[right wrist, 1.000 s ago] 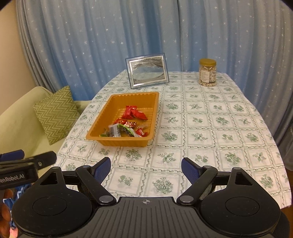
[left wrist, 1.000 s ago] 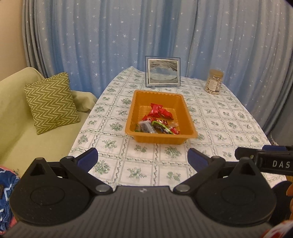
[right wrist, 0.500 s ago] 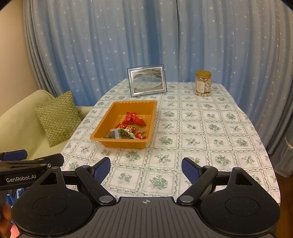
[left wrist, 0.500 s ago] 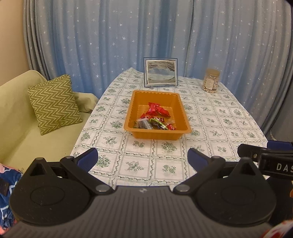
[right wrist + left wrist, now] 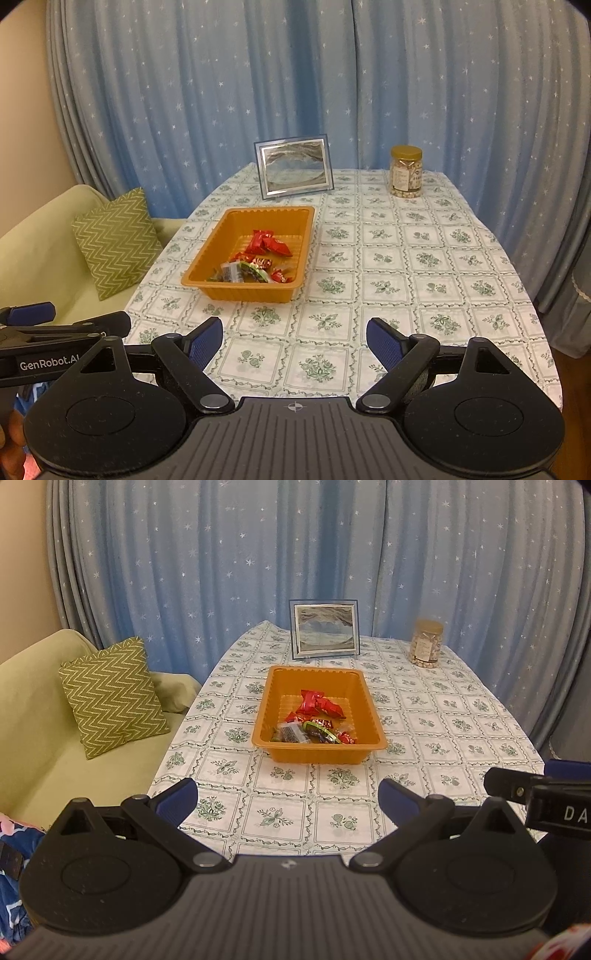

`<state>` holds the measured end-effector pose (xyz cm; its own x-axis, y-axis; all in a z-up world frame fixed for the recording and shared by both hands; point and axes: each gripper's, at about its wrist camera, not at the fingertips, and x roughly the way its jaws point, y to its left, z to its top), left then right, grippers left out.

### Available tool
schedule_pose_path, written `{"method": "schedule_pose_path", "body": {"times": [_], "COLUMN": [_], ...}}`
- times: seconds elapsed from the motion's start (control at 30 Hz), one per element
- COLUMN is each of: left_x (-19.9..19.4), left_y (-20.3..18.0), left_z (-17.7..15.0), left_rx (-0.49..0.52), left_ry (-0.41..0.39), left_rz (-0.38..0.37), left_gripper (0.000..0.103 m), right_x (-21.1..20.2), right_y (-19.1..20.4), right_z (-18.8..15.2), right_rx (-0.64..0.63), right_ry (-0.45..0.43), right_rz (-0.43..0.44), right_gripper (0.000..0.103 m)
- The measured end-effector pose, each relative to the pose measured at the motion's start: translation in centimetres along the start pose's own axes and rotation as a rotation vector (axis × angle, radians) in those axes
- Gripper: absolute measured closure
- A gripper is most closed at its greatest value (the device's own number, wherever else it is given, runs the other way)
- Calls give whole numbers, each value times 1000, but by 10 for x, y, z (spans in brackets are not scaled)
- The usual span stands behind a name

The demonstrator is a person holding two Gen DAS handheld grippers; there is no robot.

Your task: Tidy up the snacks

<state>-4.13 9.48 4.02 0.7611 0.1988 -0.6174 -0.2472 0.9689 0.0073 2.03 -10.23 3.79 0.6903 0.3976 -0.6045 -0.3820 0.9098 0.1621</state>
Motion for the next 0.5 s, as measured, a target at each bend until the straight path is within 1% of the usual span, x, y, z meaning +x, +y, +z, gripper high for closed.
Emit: {"method": "schedule_pose_path", "body": {"times": [0.5], "left_x": [-1], "left_y": [0], "left_z": [0], "left_rx": [-7], "left_ry": [-4], "left_rz": [-4], "left_gripper": [0], "right_x": [1], "right_y": [-1], "right_z": [-1], "right_rx": [0], "right_ry": [1], "right_rz": [-5], "right_gripper": [18]}}
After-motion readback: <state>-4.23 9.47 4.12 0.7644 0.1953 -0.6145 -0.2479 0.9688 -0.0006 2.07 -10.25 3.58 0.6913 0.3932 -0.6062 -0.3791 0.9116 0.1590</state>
